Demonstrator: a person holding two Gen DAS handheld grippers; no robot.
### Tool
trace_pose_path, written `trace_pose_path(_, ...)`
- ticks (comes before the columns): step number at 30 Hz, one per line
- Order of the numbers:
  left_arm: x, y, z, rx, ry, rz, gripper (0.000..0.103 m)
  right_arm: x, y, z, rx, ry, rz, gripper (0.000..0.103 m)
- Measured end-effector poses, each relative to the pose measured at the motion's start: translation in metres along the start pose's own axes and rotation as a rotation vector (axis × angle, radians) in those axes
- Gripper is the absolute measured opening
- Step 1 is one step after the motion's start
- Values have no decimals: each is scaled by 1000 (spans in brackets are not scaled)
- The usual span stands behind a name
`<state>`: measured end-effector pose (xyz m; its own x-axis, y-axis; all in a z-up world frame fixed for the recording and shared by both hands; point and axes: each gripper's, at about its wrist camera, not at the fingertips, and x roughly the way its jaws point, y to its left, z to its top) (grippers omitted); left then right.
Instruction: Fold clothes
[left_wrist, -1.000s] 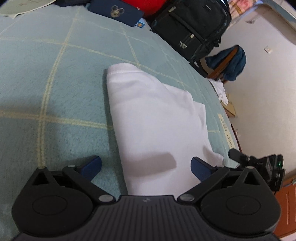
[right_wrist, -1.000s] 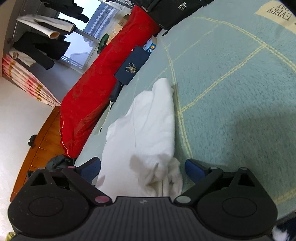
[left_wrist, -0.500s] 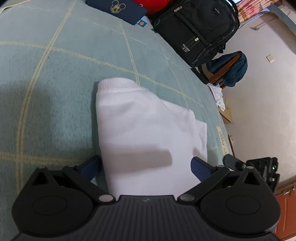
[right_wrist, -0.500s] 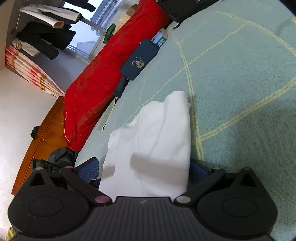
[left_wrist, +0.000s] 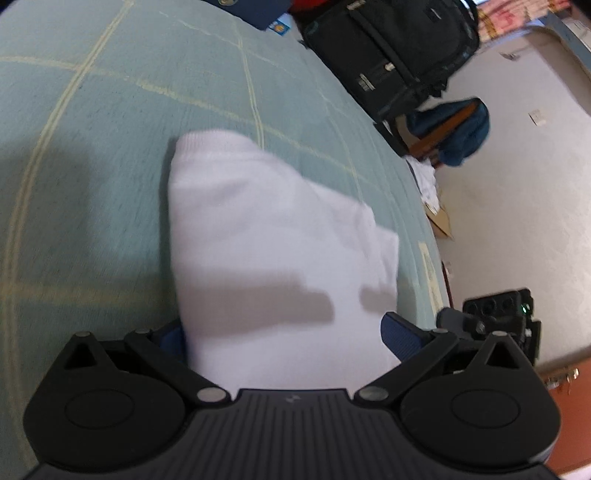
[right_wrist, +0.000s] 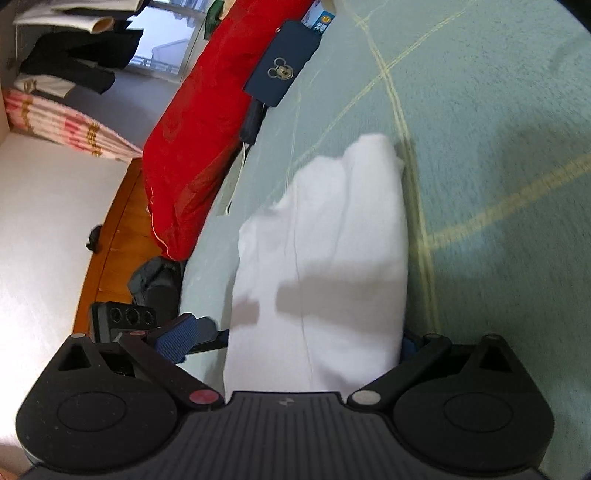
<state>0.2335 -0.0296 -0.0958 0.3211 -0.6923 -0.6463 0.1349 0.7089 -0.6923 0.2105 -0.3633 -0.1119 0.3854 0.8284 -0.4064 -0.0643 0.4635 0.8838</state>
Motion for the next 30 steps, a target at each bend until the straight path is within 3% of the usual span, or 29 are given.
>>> trace_pose_path(10,-14,20,-18,-75,68,-137,102,-7,1,-21,-6,76,2,103)
trace_pose_path(15,-2,18,-4,-73,51,-145,102,0,-9,-4,52,84,51,103)
trace_pose_path(23,-10,24,-13,-72,2,-186,101,-11,-15,-15,-23,61,126,103)
trace_pose_path(30,-3,24,-1,-133,25,-173,101,5,-9,0,28,70,87,103)
